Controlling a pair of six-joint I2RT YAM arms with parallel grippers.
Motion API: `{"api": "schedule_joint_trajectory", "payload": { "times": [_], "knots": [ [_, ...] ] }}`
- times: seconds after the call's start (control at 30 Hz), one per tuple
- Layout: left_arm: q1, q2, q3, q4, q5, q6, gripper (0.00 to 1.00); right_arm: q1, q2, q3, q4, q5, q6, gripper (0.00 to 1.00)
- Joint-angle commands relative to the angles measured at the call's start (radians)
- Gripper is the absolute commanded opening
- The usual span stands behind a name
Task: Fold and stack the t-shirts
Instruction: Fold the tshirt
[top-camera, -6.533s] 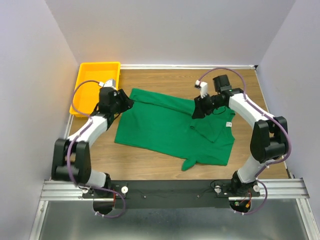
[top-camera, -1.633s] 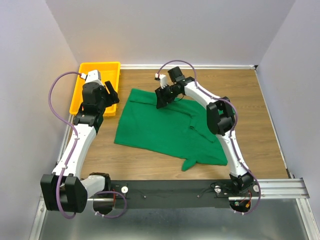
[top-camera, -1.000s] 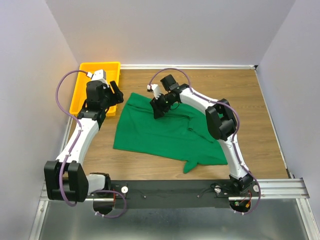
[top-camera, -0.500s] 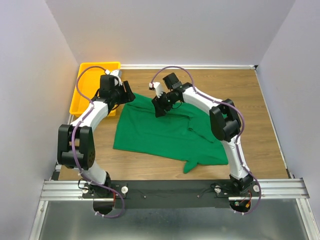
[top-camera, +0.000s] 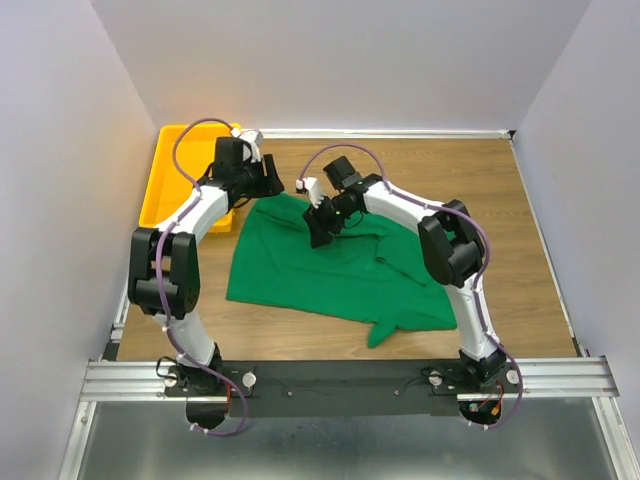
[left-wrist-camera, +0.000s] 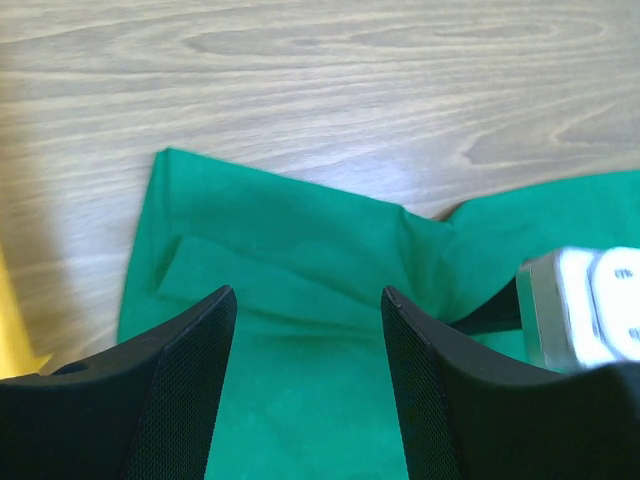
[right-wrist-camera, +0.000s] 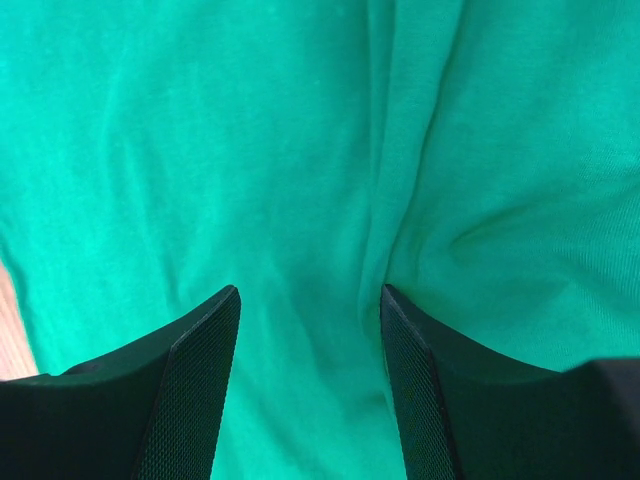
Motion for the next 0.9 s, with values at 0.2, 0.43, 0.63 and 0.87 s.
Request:
{"api": "schedule_joint_trajectory", "payload": {
  "times": [0.2, 0.43, 0.63, 0.87],
  "knots": [
    [-0.127, 0.142, 0.11, -0.066, 0.059, 0.04, 0.66, 0.01, -0.082, -0.045, -0.005, -0.048, -0.045, 0.66],
    [-0.15, 0.197, 0.113, -0.114, 0.01, 0.041, 0.6, 0.012, -0.08, -0.059, -0.004, -0.052, -0.039, 0.66],
    [-0.151, 0.199, 0.055, -0.112, -0.02, 0.04, 0.54, 0.012, -0.105, -0.071, -0.004, -0.055, -0.031, 0.66],
    [-0.151, 0.076, -0.044, -0.128, -0.115, 0.038, 0.49, -0.087, -0.186, -0.108, -0.002, -0.079, 0.001, 0.66]
  ]
}}
